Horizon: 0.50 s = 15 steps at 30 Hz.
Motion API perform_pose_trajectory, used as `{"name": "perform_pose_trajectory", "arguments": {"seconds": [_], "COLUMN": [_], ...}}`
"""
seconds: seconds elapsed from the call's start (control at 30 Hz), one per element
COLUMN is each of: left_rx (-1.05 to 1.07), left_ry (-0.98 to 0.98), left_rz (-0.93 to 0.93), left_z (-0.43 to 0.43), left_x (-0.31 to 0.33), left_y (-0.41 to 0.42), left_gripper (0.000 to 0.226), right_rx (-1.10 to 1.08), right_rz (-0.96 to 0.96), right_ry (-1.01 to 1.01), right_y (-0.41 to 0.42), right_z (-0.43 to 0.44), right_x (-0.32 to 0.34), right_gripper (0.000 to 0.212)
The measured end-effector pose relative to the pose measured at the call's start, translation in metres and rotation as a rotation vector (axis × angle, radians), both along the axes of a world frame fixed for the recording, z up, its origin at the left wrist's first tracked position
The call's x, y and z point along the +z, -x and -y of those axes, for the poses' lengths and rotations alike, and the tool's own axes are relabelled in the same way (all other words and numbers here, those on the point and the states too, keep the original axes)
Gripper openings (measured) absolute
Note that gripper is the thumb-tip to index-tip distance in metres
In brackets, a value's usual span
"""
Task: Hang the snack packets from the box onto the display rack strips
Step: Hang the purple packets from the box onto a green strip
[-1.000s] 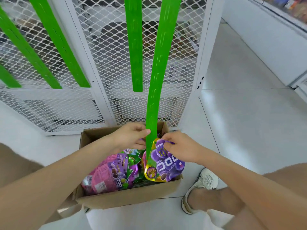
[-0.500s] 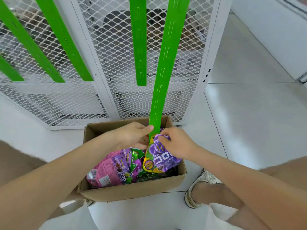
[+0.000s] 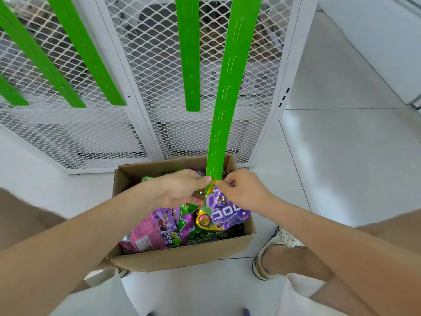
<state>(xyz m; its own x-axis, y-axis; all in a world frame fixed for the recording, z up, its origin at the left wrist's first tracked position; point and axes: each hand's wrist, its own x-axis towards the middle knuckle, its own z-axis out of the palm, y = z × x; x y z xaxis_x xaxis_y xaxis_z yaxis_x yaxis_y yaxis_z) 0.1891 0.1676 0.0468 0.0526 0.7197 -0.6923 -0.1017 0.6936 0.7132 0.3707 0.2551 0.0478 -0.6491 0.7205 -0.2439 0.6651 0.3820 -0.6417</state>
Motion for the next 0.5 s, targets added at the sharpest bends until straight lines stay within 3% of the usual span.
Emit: {"name": "perform_pose_trajectory", "arguments": {"seconds": [0.13, 0.5], "left_rx": [0.082, 0.176], "left_ry": [0.0, -0.012], "left_rz": [0.096, 0.027], "left_z": [0.0004, 0.0018], "left_x": [-0.0022, -0.0095], "left_y": [-0.0037, -0.0078], "left_gripper": [0.036, 0.028], "right_rx": [-0.017, 0.028], "right_rz": [0.007, 0.005], "right_ry": [-0.018, -0.026], "right_y": [0.0013, 0.0047], "right_z": [-0.0031, -0.0096], "right_x": [-0.0045, -0.0049], "right_gripper": [0.053, 0.048]}}
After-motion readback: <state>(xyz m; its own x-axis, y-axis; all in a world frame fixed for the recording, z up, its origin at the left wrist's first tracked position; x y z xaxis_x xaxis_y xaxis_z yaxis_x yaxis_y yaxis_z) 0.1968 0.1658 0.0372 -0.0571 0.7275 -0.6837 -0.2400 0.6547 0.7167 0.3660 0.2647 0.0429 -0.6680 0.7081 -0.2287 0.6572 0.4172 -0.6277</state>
